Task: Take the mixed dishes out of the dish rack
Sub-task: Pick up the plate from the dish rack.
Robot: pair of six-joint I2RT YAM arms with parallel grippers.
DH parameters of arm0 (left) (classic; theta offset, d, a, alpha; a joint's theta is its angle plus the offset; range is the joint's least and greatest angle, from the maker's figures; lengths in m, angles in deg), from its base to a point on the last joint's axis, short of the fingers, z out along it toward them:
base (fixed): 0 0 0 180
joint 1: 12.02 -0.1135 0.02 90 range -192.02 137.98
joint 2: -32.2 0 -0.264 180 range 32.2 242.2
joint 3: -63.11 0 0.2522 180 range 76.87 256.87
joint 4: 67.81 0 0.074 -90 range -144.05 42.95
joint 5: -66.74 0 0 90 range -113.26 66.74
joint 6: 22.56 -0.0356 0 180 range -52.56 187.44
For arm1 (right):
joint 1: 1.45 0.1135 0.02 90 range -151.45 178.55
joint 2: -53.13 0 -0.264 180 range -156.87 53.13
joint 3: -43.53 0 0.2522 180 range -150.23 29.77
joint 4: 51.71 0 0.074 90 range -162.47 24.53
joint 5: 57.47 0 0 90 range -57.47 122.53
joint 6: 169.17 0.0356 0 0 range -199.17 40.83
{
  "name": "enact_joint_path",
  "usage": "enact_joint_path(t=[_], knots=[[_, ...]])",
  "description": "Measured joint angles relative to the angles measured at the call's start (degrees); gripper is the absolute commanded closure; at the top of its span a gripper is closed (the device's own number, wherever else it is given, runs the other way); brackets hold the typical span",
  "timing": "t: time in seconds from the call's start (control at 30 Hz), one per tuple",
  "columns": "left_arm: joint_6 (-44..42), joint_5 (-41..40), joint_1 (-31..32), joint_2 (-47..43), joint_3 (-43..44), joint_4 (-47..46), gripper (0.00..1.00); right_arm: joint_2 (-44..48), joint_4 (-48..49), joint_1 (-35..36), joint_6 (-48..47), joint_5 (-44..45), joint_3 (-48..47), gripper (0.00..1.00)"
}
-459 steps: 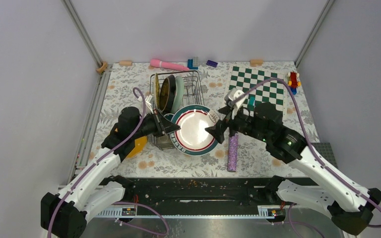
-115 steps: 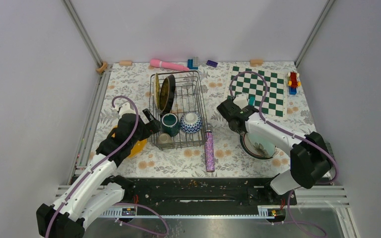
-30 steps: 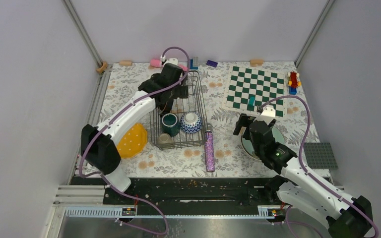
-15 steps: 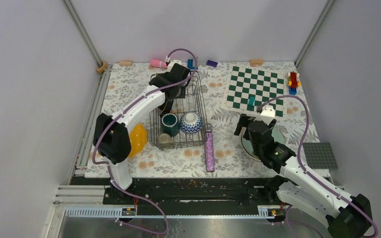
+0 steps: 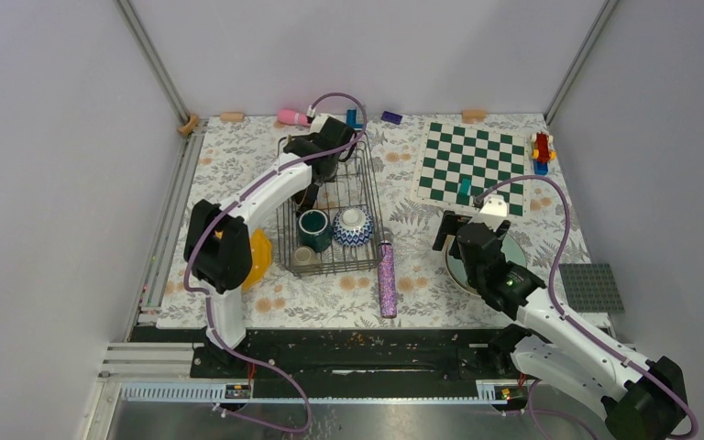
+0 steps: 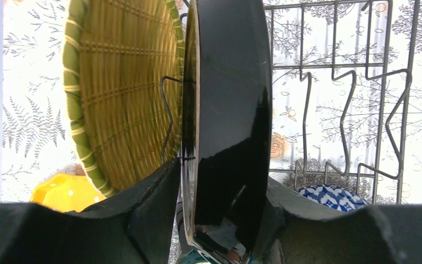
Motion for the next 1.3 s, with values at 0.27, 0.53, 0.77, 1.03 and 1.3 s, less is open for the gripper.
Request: enact_joint_path(t=[0.27, 0.53, 0.77, 1.03, 1.3], knots=[[0.0, -3.1, 0.1, 0.9, 2.1, 0.3, 0.60, -0.2, 0.0, 0.0, 0.0, 0.1, 0.0, 0.00], [-0.5, -5.4, 0.0, 1.8, 3.4, 0.9, 0.80, -1.0, 0.0, 0.0, 0.0, 0.9, 0.0, 0.01], [-1.4, -8.0, -0.1, 1.8, 3.5, 2.3, 1.00, -1.0, 0.0, 0.0, 0.0, 1.0, 0.0, 0.00], [-5.2, -8.9, -0.3, 1.8, 4.1, 2.9, 1.00, -1.0, 0.0, 0.0, 0.0, 1.1, 0.0, 0.00], [-9.3, -8.7, 0.0, -0.2, 3.0, 0.2, 1.00, -1.0, 0.0, 0.0, 0.0, 1.1, 0.0, 0.01]])
